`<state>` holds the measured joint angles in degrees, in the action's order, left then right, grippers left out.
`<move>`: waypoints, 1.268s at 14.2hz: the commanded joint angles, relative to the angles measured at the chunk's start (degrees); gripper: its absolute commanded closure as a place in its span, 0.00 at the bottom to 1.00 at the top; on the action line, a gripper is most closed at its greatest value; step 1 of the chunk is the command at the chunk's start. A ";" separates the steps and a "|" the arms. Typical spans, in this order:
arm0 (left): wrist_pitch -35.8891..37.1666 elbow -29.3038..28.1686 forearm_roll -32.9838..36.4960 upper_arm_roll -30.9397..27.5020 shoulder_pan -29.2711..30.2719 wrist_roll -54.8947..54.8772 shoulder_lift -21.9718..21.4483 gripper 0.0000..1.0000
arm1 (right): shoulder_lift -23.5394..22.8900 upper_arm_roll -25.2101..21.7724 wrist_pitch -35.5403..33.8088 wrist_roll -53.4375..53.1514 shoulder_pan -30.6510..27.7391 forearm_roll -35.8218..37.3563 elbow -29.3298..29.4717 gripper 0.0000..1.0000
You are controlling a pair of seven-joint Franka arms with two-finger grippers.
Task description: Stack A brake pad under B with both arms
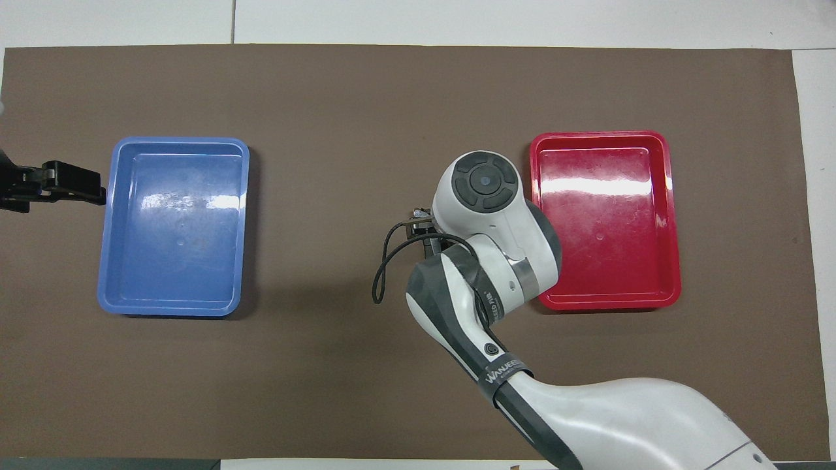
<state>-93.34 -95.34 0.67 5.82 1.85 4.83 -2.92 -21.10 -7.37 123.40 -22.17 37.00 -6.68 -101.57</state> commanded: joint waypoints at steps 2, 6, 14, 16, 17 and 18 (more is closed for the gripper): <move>1.58 -0.64 -0.76 -1.16 -0.88 0.01 -0.69 0.00 | 6.85 0.34 -8.85 2.56 -7.98 2.45 1.71 0.01; 1.49 -0.64 -0.94 -0.99 -0.97 -0.08 -0.77 0.00 | 12.12 0.43 -20.28 9.86 -16.50 4.48 3.57 0.01; 0.87 -0.64 -1.03 -0.29 -0.97 -0.70 -0.86 0.00 | 22.50 0.26 -35.41 19.62 -25.40 9.22 4.88 0.00; 1.14 -1.16 -1.03 -0.29 -0.97 -0.70 -1.04 0.00 | 23.46 1.04 -36.83 20.24 -27.40 9.49 5.59 0.01; 1.23 -1.34 -1.03 -0.29 -0.97 -0.70 -1.12 0.00 | 24.25 1.31 -37.70 21.11 -28.38 9.40 5.07 0.00; 1.23 -1.69 -1.03 -0.20 -0.97 -0.70 -1.21 0.00 | 24.61 2.53 -37.97 21.82 -29.43 9.40 4.37 0.00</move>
<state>-92.43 -95.47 0.44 6.18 1.59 4.78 -2.98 2.83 -7.13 86.42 -2.72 10.45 1.90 -96.45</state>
